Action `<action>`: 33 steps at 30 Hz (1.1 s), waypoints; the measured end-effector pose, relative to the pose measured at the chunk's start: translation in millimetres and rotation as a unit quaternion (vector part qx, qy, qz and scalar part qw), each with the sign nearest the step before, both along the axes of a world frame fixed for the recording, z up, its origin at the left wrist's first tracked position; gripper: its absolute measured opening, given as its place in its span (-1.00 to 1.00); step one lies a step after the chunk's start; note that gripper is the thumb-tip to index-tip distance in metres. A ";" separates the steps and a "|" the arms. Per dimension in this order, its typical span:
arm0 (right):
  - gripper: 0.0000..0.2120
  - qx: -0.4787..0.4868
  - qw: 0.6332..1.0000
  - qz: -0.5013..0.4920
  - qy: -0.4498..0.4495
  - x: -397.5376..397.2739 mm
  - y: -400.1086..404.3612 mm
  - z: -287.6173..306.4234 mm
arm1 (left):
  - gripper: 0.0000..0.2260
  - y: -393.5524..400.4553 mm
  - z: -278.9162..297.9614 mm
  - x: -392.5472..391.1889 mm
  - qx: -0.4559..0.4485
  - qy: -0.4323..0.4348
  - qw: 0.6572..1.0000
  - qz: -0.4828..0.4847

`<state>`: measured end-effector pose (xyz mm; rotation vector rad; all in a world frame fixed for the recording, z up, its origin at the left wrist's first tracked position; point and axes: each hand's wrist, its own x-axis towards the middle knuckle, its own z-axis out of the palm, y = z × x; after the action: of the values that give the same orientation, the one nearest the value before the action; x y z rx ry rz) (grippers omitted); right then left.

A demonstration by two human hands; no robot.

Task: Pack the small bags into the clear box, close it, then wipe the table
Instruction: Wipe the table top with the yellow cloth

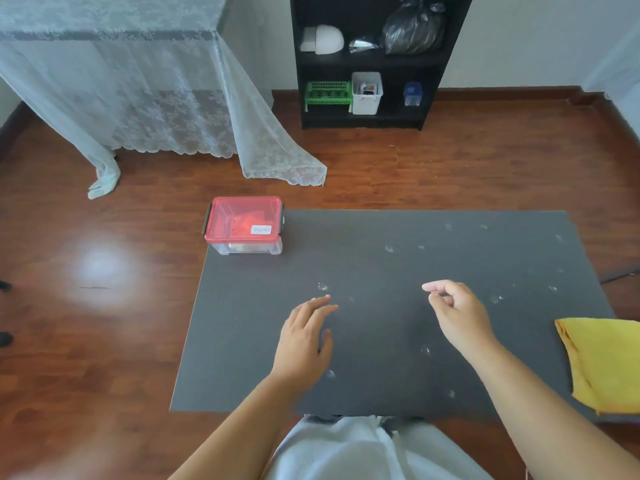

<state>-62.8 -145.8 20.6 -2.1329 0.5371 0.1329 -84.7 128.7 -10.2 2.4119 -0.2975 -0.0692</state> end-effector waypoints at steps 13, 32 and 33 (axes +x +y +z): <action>-0.76 -0.187 0.981 -0.031 -0.042 -80.9 -181.0 -10.8 | -0.61 -126.9 -31.2 -18.1 0.134 0.050 0.984 -0.105; -0.49 -0.353 0.921 0.123 0.106 -126.3 -160.1 -72.1 | -0.54 -147.3 -41.4 -26.3 0.211 0.017 0.976 -0.060; -0.50 -0.349 0.922 0.136 0.094 -122.9 -148.5 -71.1 | -0.54 -147.3 -41.8 -26.4 0.211 0.019 0.975 -0.059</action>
<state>-185.7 -294.3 -50.4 -2.9132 0.4292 0.3473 -111.1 -18.5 -52.0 2.8068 -0.4463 -0.2554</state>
